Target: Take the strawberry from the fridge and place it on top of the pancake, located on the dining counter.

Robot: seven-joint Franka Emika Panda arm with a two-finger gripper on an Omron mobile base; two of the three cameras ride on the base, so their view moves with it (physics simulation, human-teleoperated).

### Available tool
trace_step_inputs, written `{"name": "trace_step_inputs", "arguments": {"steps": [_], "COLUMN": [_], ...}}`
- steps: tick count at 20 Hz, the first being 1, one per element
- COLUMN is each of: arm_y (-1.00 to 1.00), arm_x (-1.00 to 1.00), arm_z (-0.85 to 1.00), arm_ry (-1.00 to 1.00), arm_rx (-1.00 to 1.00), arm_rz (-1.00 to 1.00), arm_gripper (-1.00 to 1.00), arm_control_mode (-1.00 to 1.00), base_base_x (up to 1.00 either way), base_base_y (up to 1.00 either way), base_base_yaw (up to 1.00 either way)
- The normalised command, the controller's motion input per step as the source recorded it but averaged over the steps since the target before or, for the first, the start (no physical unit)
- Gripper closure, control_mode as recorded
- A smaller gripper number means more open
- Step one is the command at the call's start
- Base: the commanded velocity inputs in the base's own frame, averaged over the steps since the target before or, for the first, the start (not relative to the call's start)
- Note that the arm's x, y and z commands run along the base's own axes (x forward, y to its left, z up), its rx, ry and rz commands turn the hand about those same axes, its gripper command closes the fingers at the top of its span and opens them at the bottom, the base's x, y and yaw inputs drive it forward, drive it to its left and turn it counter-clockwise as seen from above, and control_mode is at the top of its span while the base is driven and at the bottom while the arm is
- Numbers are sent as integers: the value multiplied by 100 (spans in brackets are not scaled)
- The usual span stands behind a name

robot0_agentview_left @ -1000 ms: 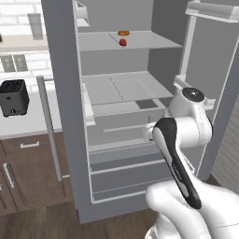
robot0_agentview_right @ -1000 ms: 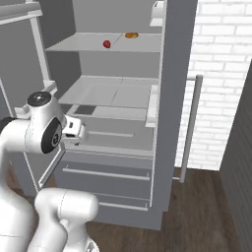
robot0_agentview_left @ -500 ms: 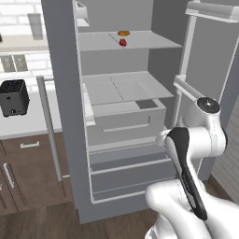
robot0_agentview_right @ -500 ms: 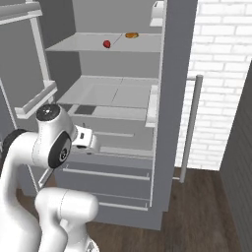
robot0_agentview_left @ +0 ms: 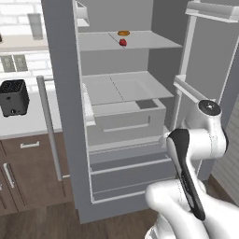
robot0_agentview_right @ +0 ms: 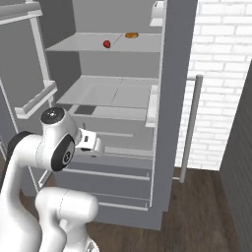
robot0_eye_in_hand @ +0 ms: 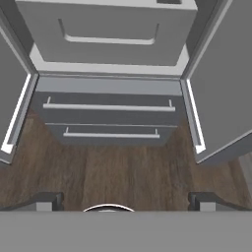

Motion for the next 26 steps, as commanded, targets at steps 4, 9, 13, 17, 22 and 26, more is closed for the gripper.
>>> {"name": "trace_step_inputs", "arguments": {"steps": [4, 9, 13, 17, 22, 26], "arm_y": [1, 1, 0, 0, 0, 0], "arm_x": [46, 14, 0, 0, 0, 0], "arm_z": [0, 0, 0, 0, 0, 0], "arm_ry": [0, 0, 0, 0, 0, 0], "arm_rx": [0, 0, 0, 0, 0, 0], "arm_rz": [0, 0, 0, 0, 0, 0], "arm_gripper": [-100, -100, -100, -100, -100, -100], "arm_control_mode": [-100, 100, 100, 100, 100, 100], "base_base_x": [0, 57, 60, 60, 48, 42], "base_base_y": [0, 6, 11, 13, 7, 6], "base_base_yaw": [0, 0, 0, 0, 0, 0]}}
